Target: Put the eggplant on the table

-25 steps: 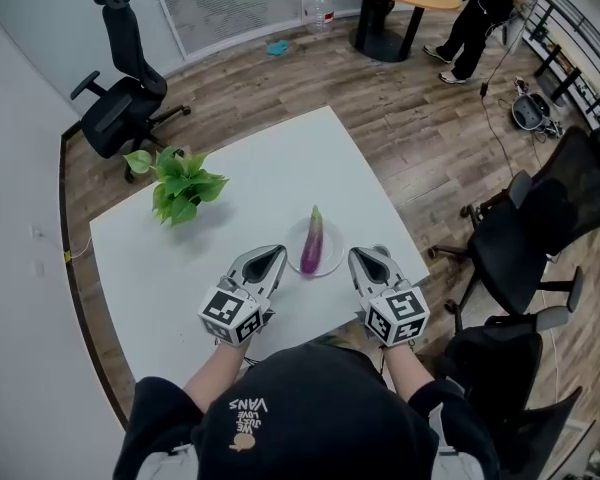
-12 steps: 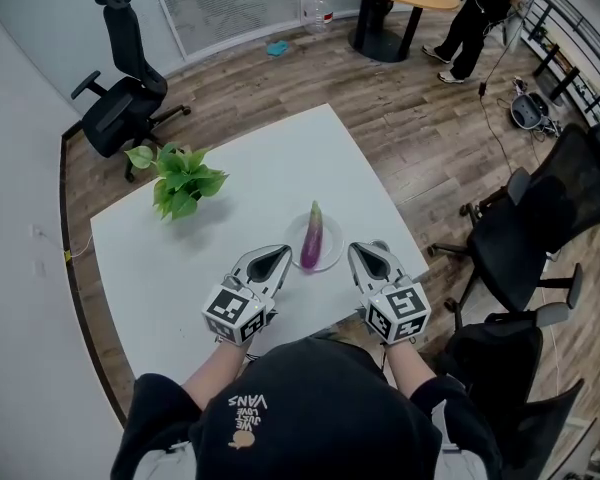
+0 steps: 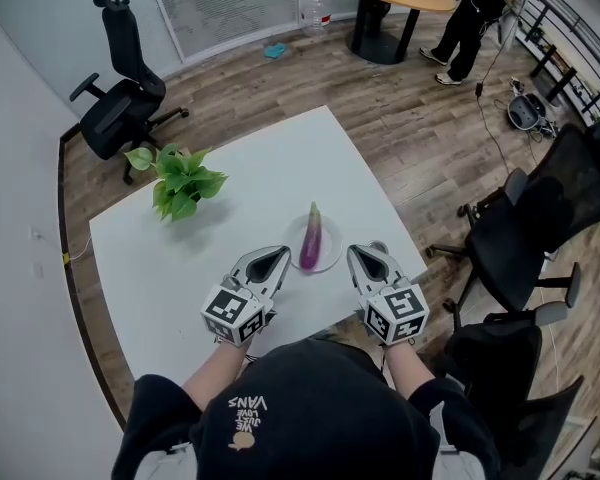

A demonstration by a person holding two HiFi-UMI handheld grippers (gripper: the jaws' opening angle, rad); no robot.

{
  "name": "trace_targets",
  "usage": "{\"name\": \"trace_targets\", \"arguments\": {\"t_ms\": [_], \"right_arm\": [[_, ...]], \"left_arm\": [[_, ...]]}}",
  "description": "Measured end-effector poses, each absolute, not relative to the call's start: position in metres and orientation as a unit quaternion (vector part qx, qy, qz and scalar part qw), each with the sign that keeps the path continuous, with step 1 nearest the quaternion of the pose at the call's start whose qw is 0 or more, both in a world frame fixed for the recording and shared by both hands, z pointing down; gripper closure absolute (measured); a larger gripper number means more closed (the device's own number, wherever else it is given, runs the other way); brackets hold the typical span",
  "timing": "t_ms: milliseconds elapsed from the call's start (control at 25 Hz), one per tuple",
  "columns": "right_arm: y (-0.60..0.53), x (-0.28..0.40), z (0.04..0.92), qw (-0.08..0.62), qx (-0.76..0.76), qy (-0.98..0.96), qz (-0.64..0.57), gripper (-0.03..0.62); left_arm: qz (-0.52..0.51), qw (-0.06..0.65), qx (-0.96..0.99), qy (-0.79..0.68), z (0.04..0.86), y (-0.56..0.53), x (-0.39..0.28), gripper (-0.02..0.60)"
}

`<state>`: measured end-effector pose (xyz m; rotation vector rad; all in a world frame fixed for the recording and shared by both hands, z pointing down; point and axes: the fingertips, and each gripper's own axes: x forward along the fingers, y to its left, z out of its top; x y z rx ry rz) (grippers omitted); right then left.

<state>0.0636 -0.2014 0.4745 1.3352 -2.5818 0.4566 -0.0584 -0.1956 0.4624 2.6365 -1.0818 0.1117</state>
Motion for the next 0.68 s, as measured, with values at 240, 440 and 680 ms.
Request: {"name": "trace_targets", "arguments": {"t_ms": [240,440,680], "right_arm": [[-0.2031,0.0638,0.4725,0.098,0.454,-0.872,0.154,0.576],[-0.2033,0.0644,0.4715,0.097,0.454,-0.872,0.156,0.576],[-0.2053,0.0625,0.4724,0.098,0.452,-0.874,0.150,0.576]], "left_arm": [[0.038,0.144,0.916,-0.373,0.4613,-0.1975,-0.0586,0.571],[0.041,0.139,0.916,-0.373,0.4613,-0.1976,-0.0561,0.571],[0.037,0.141,0.916,-0.375,0.4636,-0.2001,-0.0558,0.571]]}}
